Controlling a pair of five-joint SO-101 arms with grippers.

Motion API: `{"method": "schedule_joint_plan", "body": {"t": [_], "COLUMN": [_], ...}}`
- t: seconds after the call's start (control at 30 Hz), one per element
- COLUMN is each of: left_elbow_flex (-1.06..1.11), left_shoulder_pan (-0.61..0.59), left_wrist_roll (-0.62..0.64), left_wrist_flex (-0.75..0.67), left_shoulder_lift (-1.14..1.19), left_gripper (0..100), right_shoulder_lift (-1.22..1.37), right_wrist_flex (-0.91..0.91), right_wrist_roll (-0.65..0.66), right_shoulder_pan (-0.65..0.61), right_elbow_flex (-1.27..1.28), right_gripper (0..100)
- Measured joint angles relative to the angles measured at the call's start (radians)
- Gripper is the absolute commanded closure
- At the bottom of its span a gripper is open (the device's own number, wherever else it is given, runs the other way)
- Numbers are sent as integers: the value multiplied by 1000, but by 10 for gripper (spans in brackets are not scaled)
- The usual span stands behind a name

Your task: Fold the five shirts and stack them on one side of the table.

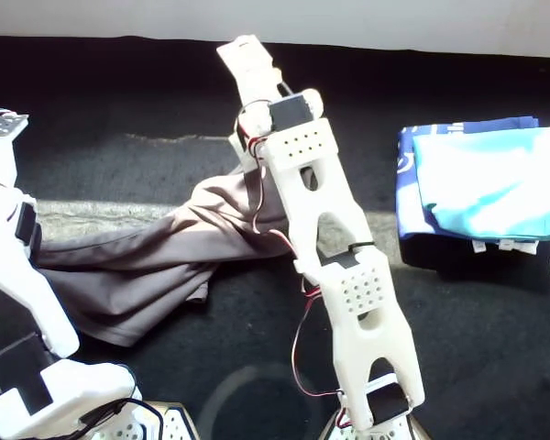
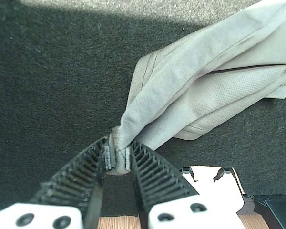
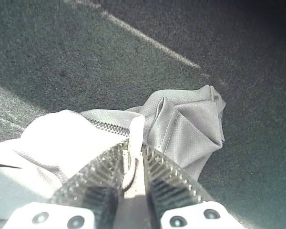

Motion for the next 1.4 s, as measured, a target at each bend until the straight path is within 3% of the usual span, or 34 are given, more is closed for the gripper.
{"method": "schedule_joint_plan", "body": {"t": [0.23, 0.37, 0.63, 0.87, 1.4], "left_elbow_flex": [-61, -239, -589, -614, -615], "left_shoulder_pan": [64, 133, 198, 262, 272], "left_wrist_roll": [2, 20, 110, 130, 153], "left_wrist_flex": [-21, 20, 37, 37, -9], "left_shoulder_lift": [0, 0, -110, -276, -496], "left_gripper": [991, 991, 991, 991, 991], "right_shoulder_lift": [-104, -167, -328, -566, -957], "right_wrist_flex": [140, 160, 161, 161, 132], "right_wrist_roll": [0, 0, 0, 97, 153], "right_shoulder_pan": [37, 89, 249, 301, 302], "right_elbow_flex": [-295, -428, -453, -460, -473], "right_gripper": [992, 992, 992, 992, 992]}}
